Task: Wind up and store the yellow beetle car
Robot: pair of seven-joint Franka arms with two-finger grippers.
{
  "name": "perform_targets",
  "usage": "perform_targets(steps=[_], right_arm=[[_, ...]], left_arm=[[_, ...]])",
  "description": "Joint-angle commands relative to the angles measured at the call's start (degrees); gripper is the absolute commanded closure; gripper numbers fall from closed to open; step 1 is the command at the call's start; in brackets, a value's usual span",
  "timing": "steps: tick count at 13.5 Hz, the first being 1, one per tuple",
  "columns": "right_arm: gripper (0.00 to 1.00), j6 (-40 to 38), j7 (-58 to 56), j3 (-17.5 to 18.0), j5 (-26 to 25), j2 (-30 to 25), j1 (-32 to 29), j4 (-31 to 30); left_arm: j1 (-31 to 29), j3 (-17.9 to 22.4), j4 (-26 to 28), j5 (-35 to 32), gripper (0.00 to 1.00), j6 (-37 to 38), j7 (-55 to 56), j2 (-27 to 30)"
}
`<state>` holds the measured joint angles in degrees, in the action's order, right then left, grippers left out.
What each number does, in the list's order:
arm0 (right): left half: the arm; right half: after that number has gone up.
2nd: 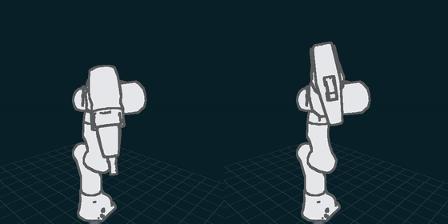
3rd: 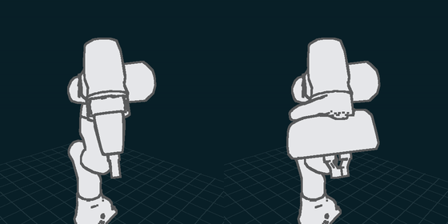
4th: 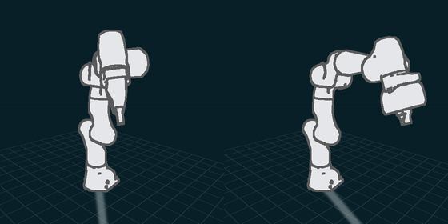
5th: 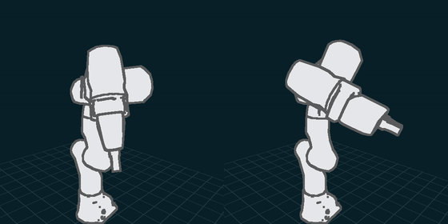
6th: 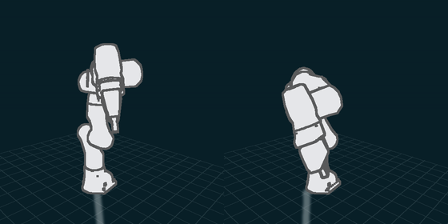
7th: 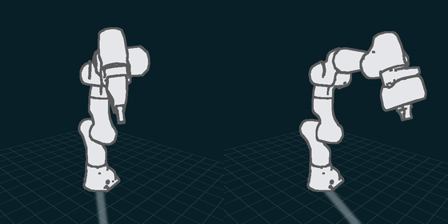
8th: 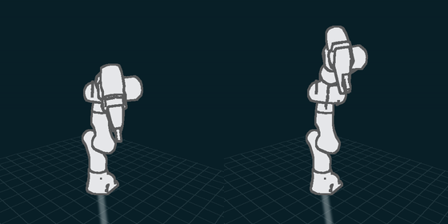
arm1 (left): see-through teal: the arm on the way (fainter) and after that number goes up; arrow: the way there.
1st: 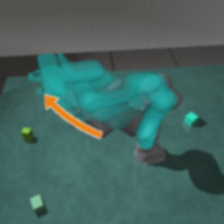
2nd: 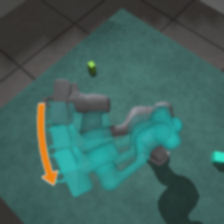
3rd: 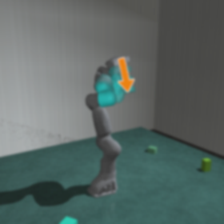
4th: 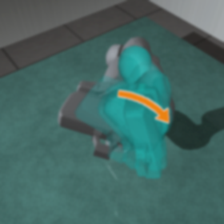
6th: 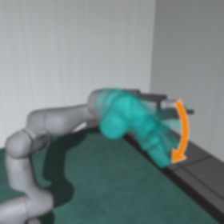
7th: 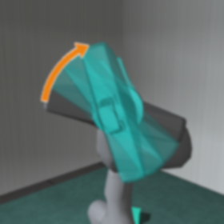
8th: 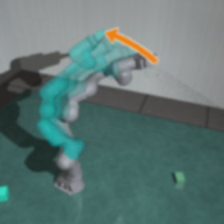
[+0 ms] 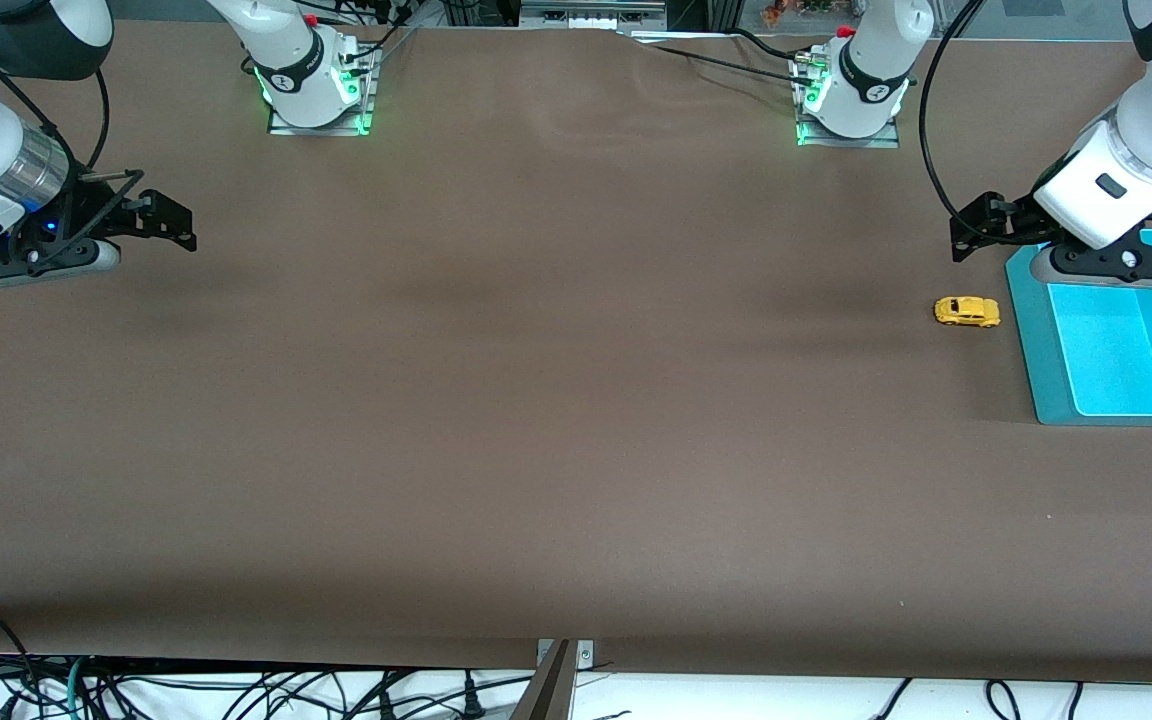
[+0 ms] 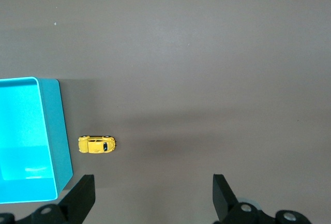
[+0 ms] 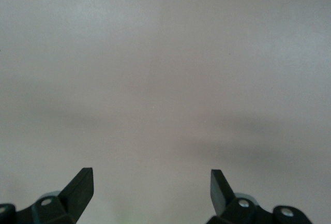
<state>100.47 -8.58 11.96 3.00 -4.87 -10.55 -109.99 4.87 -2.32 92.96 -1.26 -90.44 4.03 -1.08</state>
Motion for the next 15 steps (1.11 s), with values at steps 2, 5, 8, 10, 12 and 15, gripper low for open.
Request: perform_targets(steps=[2, 5, 8, 10, 12, 15], right_arm=[[0.00, -4.0, -1.5, -0.4, 1.0, 0.1, -0.2, 2.7], [0.00, -6.8, -1.3, -1.4, 1.0, 0.0, -0.1, 4.1], [0.00, -7.7, -1.7, -1.9, 0.6, 0.4, -0.6, 4.1], [0.00, -7.7, -1.7, -1.9, 0.5, 1.0, -0.4, 4.1], [0.00, -7.5, -1.5, -1.5, 0.6, 1.2, -0.3, 4.1], [0.00, -7.0, -1.5, -1.3, 1.0, 1.2, -0.1, 4.3]], left_arm=[[0.2, 0.2, -1.4, 0.1, 0.00, 1.1, -1.6, -0.3], [0.1, 0.2, -1.4, 0.1, 0.00, 1.1, -1.6, -0.3], [0.1, 0.2, -1.4, 0.1, 0.00, 1.1, -1.6, -0.4], [0.0, 0.3, -1.4, 0.2, 0.00, 1.1, -1.9, -0.5], [-0.3, 0.3, -1.5, 0.5, 0.00, 1.2, -4.7, -3.0], [-3.9, 0.8, -1.3, 2.2, 0.00, 0.8, -9.3, -5.3]])
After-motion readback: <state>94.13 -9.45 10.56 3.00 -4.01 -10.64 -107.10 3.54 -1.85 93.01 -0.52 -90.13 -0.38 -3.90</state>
